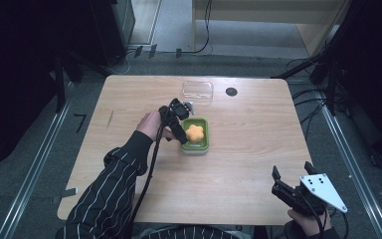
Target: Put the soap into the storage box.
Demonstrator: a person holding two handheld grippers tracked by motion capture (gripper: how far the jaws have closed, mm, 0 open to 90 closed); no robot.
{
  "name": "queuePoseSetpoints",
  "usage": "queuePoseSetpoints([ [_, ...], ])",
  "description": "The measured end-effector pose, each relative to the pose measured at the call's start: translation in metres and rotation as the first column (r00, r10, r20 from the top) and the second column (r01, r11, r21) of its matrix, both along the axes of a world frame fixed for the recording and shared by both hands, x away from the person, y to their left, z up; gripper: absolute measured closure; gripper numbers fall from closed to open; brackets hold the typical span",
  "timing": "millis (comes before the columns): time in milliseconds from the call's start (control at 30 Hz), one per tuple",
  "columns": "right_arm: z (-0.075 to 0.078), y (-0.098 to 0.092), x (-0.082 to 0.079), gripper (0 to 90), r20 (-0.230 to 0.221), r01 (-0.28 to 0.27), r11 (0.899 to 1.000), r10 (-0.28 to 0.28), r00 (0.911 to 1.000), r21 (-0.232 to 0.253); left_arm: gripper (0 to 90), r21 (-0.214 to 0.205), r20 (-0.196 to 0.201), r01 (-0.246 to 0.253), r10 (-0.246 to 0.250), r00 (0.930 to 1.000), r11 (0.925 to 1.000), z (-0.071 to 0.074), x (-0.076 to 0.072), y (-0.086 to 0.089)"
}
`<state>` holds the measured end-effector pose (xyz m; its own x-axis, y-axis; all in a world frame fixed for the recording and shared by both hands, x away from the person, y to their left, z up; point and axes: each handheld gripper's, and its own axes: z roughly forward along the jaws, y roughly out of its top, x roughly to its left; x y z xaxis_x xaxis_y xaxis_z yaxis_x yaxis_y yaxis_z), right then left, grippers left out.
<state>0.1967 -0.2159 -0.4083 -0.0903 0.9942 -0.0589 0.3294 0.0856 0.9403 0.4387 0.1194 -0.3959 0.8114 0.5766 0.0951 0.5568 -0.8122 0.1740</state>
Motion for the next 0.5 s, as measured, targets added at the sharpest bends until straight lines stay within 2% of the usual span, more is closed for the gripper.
queuePoseSetpoints([
  [200, 0.0, 0.001, 0.001, 13.7, 0.001, -0.004, 1.0, 0.004, 1.0, -0.003, 3.7, 0.0, 0.004, -0.024, 0.024, 0.9997, 0.9997, 0.001, -0.007, 0.012],
  [500, 0.0, 0.002, 0.002, 13.7, 0.0, -0.01, 1.0, 0.01, 1.0, -0.003, 3.3, 0.01, -0.012, -0.061, 0.061, 0.9981, 0.9981, 0.004, -0.023, 0.036],
])
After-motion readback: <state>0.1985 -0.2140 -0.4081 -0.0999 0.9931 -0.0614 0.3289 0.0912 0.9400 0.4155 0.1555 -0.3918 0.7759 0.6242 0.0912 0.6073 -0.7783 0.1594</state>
